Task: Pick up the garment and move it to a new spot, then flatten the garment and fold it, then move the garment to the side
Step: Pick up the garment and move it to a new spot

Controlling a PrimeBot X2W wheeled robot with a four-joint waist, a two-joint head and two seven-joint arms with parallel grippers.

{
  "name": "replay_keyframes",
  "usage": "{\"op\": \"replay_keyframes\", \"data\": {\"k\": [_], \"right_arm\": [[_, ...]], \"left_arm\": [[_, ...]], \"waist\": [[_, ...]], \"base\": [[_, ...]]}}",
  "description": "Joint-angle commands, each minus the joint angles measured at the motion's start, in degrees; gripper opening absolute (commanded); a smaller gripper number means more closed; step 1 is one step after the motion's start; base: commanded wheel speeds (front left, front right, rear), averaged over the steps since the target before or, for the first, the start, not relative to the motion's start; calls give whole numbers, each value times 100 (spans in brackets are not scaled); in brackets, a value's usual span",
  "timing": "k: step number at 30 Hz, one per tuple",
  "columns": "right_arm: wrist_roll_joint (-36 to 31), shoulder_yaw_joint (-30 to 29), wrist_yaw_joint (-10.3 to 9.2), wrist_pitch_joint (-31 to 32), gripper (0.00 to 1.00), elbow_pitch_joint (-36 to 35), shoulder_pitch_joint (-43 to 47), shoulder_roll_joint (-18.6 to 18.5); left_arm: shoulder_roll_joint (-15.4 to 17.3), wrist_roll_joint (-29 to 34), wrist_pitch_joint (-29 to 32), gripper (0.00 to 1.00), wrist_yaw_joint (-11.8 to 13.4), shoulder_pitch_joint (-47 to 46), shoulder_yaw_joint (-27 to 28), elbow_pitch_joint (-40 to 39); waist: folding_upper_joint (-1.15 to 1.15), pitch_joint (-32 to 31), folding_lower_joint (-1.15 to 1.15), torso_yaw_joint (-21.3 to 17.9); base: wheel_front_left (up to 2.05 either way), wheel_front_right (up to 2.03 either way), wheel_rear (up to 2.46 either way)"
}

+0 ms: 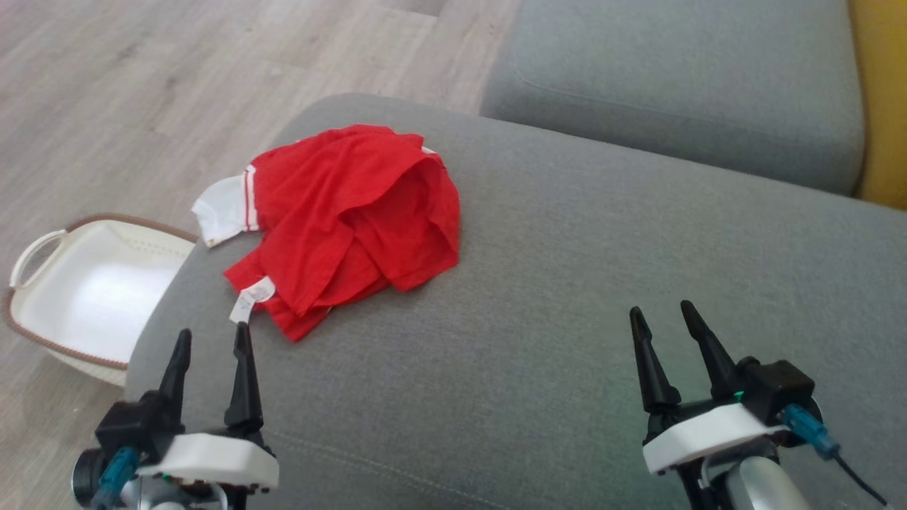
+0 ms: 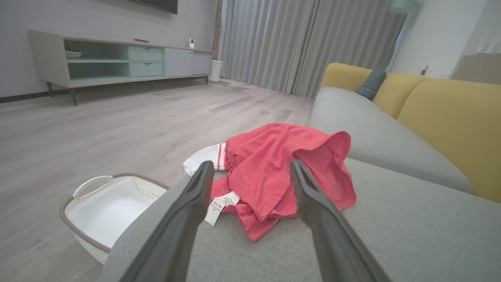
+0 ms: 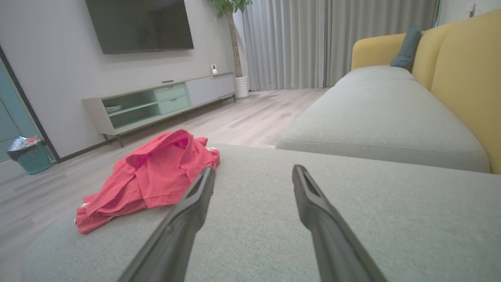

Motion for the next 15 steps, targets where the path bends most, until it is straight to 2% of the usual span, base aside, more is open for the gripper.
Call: {"op": "replay_keyframes", "data": {"k": [1, 9, 15], "right_arm": [[-9, 108, -4, -62, 100, -161, -227, -33], [-192, -117, -4, -62, 100, -223, -422, -33], [-318, -212, -4, -62, 100, -295, -654, -33]], "left_arm": [[31, 56, -70, 100, -29, -342, 188, -162], [385, 213, 1, 100, -482, -1131, -34, 361], [890, 461, 790, 100, -693, -2375, -369, 1157]], "waist": [[0, 66, 0, -79], [0, 505, 0, -575], [0, 992, 0, -1028]], "base": [[0, 0, 0], [0, 0, 0], [0, 0, 0]]}}
